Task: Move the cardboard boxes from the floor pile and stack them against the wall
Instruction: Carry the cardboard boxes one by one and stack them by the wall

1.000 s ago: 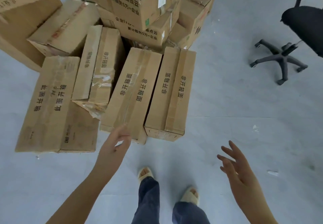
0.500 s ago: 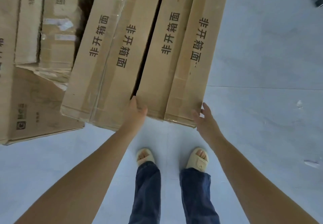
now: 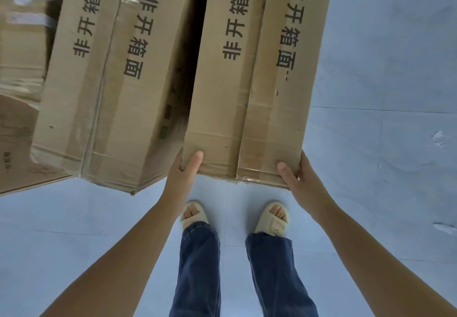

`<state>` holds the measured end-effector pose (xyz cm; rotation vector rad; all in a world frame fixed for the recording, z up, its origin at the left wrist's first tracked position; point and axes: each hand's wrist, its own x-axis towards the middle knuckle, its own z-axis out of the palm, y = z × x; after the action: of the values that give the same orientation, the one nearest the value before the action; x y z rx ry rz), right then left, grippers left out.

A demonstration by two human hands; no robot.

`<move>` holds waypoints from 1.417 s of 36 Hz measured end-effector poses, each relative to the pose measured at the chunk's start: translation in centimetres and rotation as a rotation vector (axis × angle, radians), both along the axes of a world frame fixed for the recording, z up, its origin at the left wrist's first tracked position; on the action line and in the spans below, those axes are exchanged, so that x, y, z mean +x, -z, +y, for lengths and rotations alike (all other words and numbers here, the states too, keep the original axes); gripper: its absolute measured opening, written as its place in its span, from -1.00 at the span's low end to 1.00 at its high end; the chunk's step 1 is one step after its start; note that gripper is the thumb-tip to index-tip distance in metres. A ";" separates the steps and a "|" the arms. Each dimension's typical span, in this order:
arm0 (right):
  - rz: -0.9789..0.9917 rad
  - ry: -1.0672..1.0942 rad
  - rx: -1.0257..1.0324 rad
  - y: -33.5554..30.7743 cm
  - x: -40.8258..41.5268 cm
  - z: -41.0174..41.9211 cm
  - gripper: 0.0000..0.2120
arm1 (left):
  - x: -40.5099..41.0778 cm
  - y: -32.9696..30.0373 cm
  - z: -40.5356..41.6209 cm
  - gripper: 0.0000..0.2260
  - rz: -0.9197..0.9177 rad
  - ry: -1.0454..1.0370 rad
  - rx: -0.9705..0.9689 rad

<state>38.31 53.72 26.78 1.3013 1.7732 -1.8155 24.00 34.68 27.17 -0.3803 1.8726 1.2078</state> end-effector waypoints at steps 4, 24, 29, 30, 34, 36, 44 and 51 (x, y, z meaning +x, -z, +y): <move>0.082 0.073 -0.029 0.9 0.1 -0.8 -0.34 | 0.2 0.8 -0.3 -0.24 -0.016 -0.052 0.041; 0.136 0.547 0.001 -19.1 -1.4 1.6 -0.72 | -0.6 -18.0 5.2 -0.62 0.056 -0.108 0.203; 0.117 0.589 0.011 -25.3 1.1 -1.0 -0.70 | 0.8 -24.5 4.2 -0.76 0.021 -0.028 0.170; 0.120 0.598 0.017 -26.7 1.7 -1.7 -0.70 | 1.1 -26.0 3.9 -0.79 0.029 -0.001 0.172; 0.120 0.646 0.042 -31.8 3.9 -4.6 -0.75 | 2.4 -31.6 2.2 -0.66 0.068 0.090 0.140; 0.123 0.678 0.056 -34.0 4.9 -5.9 -0.75 | 3.2 -34.0 1.2 -0.71 0.080 0.119 0.161; 0.219 0.711 0.096 -40.5 8.5 -10.5 -0.79 | 6.1 -40.3 -3.3 -0.84 0.163 0.177 0.231; 0.311 0.547 0.150 -44.8 11.1 -11.3 -0.82 | 10.7 -43.8 -6.5 -0.63 0.181 -0.038 0.301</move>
<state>49.39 42.38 71.60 1.7814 1.8610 -2.3141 34.73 28.20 71.01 -0.1447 1.8016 1.5674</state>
